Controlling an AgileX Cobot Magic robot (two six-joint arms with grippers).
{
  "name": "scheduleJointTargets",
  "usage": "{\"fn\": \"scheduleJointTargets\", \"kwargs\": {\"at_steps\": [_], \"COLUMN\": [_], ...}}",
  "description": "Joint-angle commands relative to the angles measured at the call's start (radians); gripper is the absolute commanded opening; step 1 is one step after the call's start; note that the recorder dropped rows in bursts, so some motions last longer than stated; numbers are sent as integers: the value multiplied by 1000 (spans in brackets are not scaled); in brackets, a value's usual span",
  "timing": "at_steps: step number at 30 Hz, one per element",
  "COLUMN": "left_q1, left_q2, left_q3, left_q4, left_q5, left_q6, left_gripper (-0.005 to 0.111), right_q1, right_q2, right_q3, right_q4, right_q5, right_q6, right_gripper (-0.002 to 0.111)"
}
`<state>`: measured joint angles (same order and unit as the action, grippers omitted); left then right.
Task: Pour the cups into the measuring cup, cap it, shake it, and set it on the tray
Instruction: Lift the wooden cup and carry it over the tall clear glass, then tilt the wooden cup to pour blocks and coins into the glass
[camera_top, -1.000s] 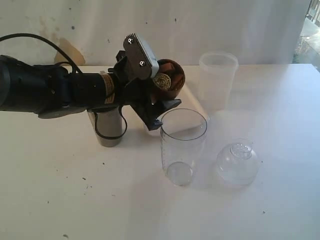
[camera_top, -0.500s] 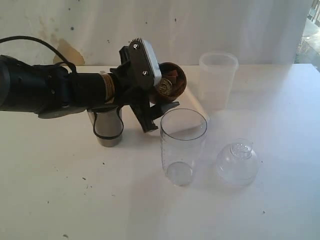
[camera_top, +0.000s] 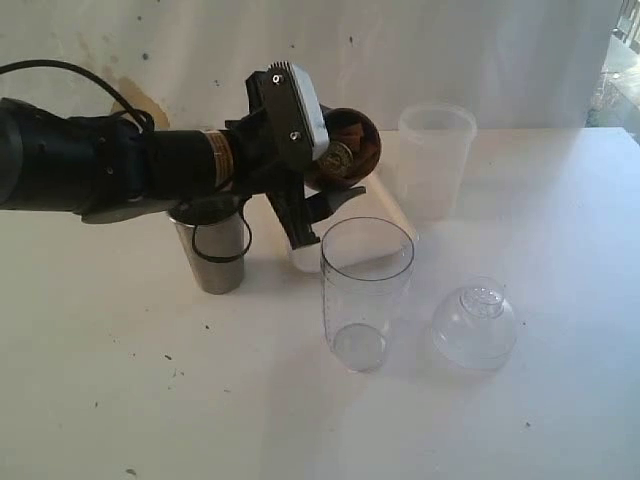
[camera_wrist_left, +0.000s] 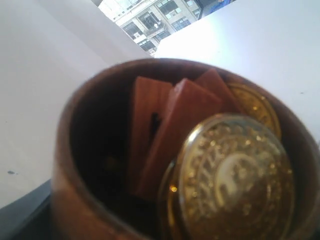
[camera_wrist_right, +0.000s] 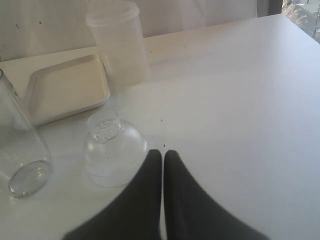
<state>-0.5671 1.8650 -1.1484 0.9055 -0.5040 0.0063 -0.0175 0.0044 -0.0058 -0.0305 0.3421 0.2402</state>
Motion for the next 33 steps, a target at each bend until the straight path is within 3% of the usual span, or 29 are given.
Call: {"fn": "scheduleJointTargets", "kwargs": {"at_steps": [1, 6, 17, 33], "left_q1": [-3, -3, -3, -5], "left_q2": [-8, -8, -8, -8], "left_q3": [-26, -26, -26, -26], "left_q4": [-3, 103, 182, 182], "left_q5": [-19, -19, -21, -24], "left_q6": [-1, 2, 25, 131], "left_gripper": [0, 0, 0, 0], "right_q1": [-3, -3, -3, -3], "right_q2": [-4, -4, -4, -4], "right_q3": [6, 6, 6, 6], "right_q4": [-5, -7, -7, -5], "right_q5": [-2, -2, -2, -2], "right_q6": [-1, -1, -1, -1], "right_gripper": [1, 1, 1, 1]}}
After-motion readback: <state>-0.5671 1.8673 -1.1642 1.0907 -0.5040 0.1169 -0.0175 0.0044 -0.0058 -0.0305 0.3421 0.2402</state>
